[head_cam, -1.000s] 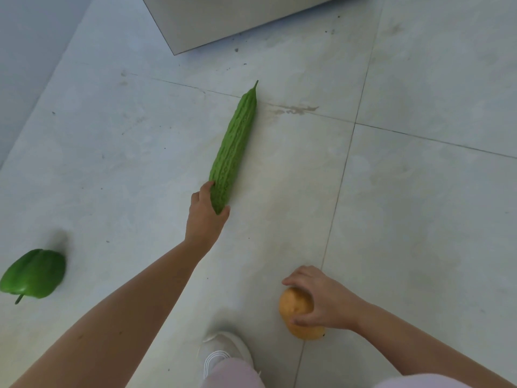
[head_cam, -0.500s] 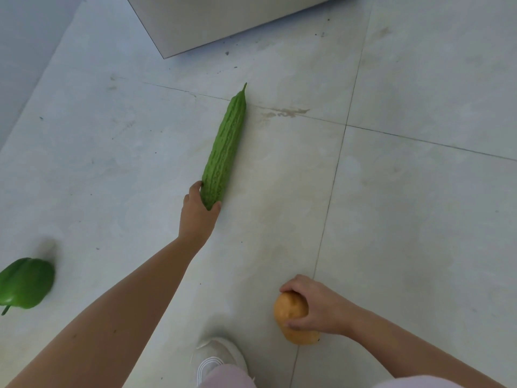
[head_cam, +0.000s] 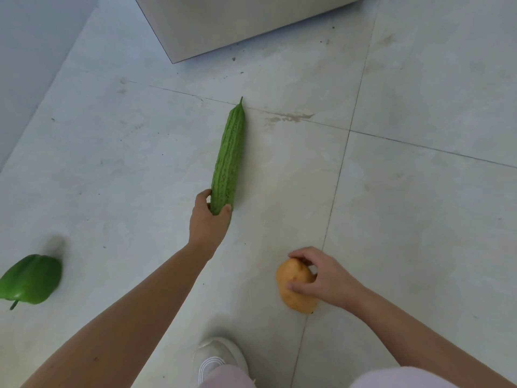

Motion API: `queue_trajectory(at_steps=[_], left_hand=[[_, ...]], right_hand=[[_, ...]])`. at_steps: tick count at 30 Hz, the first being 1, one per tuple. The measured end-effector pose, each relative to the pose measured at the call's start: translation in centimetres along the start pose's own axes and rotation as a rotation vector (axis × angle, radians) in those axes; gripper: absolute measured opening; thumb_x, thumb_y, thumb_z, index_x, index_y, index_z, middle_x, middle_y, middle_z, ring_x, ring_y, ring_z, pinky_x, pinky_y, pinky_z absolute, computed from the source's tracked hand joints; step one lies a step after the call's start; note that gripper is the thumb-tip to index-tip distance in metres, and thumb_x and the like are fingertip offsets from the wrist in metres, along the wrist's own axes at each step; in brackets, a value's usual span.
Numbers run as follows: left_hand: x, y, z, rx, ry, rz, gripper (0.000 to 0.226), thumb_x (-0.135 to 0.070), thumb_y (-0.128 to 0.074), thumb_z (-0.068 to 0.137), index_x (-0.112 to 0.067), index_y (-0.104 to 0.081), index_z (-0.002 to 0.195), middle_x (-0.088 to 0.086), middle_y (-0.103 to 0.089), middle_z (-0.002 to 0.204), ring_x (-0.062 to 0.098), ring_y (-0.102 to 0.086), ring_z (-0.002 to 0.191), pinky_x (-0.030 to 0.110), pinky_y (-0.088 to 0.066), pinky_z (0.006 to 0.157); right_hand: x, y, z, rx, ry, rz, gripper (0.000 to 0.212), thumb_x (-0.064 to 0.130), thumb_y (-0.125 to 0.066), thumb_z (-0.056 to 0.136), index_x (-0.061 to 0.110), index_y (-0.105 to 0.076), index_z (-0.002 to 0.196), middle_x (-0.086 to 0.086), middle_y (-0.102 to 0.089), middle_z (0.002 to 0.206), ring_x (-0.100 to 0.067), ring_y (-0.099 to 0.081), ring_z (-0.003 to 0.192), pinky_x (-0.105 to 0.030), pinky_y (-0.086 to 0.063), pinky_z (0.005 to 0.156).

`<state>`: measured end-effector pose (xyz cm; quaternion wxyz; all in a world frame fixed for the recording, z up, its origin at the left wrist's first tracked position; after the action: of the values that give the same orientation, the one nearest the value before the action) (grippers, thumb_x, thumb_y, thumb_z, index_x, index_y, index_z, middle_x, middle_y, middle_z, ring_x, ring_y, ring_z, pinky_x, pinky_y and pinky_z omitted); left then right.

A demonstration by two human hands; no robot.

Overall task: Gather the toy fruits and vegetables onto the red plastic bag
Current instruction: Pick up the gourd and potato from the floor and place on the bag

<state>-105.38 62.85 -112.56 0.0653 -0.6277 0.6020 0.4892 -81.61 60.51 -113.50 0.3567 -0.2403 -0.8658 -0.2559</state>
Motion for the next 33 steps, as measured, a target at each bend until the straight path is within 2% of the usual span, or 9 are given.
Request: queue_trajectory(at_steps=[3,9,12,15,19,23,28,30,33], left_hand=[[-0.5,0.3,-0.9,0.003,0.041,-0.099,0.045,-0.017,-0.056,0.089,-0.022,-0.039,0.13,-0.009,-0.049,0.087,0.013,-0.054,0.075,0.028,-0.046,0.057],[-1.9,1.4,-2.8,0.04,0.061,-0.191,0.042,-0.016,-0.056,0.089,-0.024,-0.042,0.128,-0.004,-0.054,0.094,0.021,-0.058,0.083,0.032,-0.051,0.064],[-3.4,2.6,-3.7,0.03,0.006,-0.226,0.039,-0.013,-0.056,0.089,-0.025,-0.044,0.124,0.001,-0.055,0.1,0.017,-0.06,0.079,0.031,-0.053,0.067],[-5.1,4.1,-4.8,-0.013,-0.074,-0.264,0.036,-0.009,-0.056,0.087,-0.029,-0.047,0.117,0.0,-0.055,0.095,0.014,-0.06,0.075,0.029,-0.053,0.065],[-7.3,6.0,-5.9,-0.046,-0.117,-0.315,0.037,-0.007,-0.058,0.086,-0.037,-0.05,0.105,-0.002,-0.057,0.092,0.014,-0.062,0.073,0.028,-0.052,0.063],[-9.9,8.1,-7.5,-0.087,-0.137,-0.282,0.039,-0.007,-0.058,0.085,-0.041,-0.05,0.103,-0.003,-0.059,0.09,0.015,-0.062,0.073,0.033,-0.055,0.066],[-13.2,10.8,-11.0,-0.143,-0.105,-0.214,0.04,-0.01,-0.06,0.083,-0.043,-0.051,0.103,-0.008,-0.061,0.089,0.003,-0.059,0.061,0.036,-0.056,0.067],[-14.8,11.9,-12.8,-0.152,-0.086,-0.204,0.041,-0.01,-0.061,0.082,-0.044,-0.051,0.102,-0.009,-0.061,0.09,0.006,-0.06,0.064,0.037,-0.056,0.066],[-17.5,13.3,-15.8,-0.153,-0.059,-0.217,0.043,-0.011,-0.062,0.081,-0.049,-0.049,0.096,-0.008,-0.062,0.09,0.008,-0.06,0.065,0.033,-0.056,0.063]], right_hand=[[1.0,1.6,0.4,-0.085,0.013,0.03,0.051,0.029,-0.076,0.07,0.028,-0.051,0.115,0.008,-0.052,0.114,-0.007,-0.049,0.102,-0.01,-0.039,0.076],[3.2,4.1,0.8,-0.211,0.048,0.107,0.05,0.027,-0.077,0.07,0.029,-0.053,0.113,0.011,-0.053,0.113,0.002,-0.049,0.101,-0.012,-0.04,0.076],[4.4,5.2,1.0,-0.239,0.064,0.116,0.049,0.027,-0.077,0.069,0.03,-0.053,0.113,0.012,-0.054,0.112,0.001,-0.049,0.102,-0.017,-0.041,0.078],[5.8,6.5,1.4,-0.256,0.08,0.097,0.049,0.027,-0.076,0.07,0.03,-0.053,0.113,0.012,-0.054,0.113,-0.001,-0.049,0.103,-0.02,-0.041,0.081],[8.8,8.3,1.7,-0.279,0.116,0.082,0.049,0.027,-0.076,0.07,0.029,-0.053,0.113,0.011,-0.053,0.113,0.003,-0.048,0.1,-0.016,-0.041,0.077],[12.4,9.6,0.7,-0.317,0.127,0.145,0.048,0.026,-0.076,0.07,0.031,-0.053,0.112,0.012,-0.054,0.112,0.004,-0.049,0.101,-0.015,-0.041,0.077],[16.8,9.8,-2.8,-0.362,0.109,0.234,0.048,0.025,-0.076,0.07,0.033,-0.052,0.111,0.012,-0.054,0.112,-0.003,-0.05,0.104,-0.021,-0.044,0.08],[18.8,10.1,-4.6,-0.37,0.106,0.237,0.049,0.024,-0.076,0.071,0.033,-0.051,0.112,0.01,-0.054,0.114,-0.004,-0.05,0.105,-0.022,-0.046,0.082],[22.0,10.9,-7.8,-0.384,0.116,0.246,0.05,0.021,-0.076,0.071,0.032,-0.051,0.113,0.008,-0.053,0.115,-0.004,-0.05,0.104,-0.017,-0.045,0.078]])
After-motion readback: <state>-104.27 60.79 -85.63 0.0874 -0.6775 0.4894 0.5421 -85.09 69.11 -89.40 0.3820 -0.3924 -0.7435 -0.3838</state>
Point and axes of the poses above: each hand's wrist, its own z-axis towards the middle knuckle, its own y-axis out of the back of the hand, x = y × z, the point moved 4 cm from there along z, towards the middle knuckle
